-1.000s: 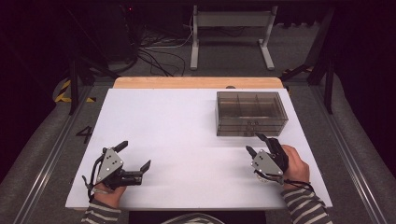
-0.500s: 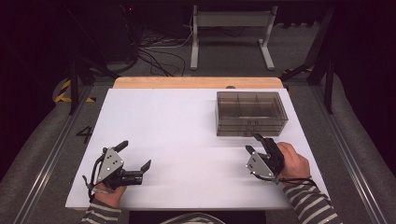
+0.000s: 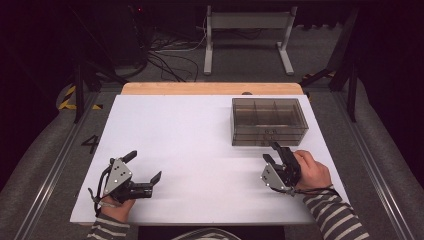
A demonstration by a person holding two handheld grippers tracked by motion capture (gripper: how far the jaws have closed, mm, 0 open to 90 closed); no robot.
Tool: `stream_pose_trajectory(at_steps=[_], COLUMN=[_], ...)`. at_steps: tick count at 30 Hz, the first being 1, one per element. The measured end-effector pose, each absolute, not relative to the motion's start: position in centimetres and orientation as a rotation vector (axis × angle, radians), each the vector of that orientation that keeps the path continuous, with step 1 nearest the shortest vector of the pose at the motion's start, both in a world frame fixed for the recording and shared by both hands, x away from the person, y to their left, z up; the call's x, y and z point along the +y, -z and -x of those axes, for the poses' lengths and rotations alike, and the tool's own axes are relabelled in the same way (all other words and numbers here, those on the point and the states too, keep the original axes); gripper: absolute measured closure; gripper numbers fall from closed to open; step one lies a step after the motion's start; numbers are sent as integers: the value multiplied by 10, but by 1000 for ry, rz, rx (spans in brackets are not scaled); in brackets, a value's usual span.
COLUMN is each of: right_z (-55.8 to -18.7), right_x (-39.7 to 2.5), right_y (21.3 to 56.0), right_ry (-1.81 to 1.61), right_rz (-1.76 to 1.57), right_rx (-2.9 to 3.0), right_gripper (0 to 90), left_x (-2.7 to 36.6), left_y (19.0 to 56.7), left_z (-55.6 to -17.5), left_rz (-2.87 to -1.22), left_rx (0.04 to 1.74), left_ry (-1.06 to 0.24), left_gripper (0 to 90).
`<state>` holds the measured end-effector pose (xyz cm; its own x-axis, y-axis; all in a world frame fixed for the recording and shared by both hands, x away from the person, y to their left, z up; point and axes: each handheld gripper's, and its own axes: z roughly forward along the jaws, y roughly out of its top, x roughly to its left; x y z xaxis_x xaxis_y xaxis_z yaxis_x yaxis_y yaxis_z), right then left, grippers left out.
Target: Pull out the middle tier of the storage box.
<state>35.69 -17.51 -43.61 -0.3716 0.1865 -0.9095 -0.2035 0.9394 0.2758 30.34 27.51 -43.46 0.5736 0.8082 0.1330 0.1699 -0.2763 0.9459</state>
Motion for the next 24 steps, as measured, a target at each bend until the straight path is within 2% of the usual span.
stream_pose_trajectory(at_steps=[24], right_z=[-367], right_x=[-163], right_y=[451], right_ry=[-237], right_rz=[16], right_rx=[1831], right_gripper=[587], left_x=[275], left_y=[435], left_z=[-303], left_rz=[-1774], left_rx=[805], left_ry=[-769], left_gripper=[5])
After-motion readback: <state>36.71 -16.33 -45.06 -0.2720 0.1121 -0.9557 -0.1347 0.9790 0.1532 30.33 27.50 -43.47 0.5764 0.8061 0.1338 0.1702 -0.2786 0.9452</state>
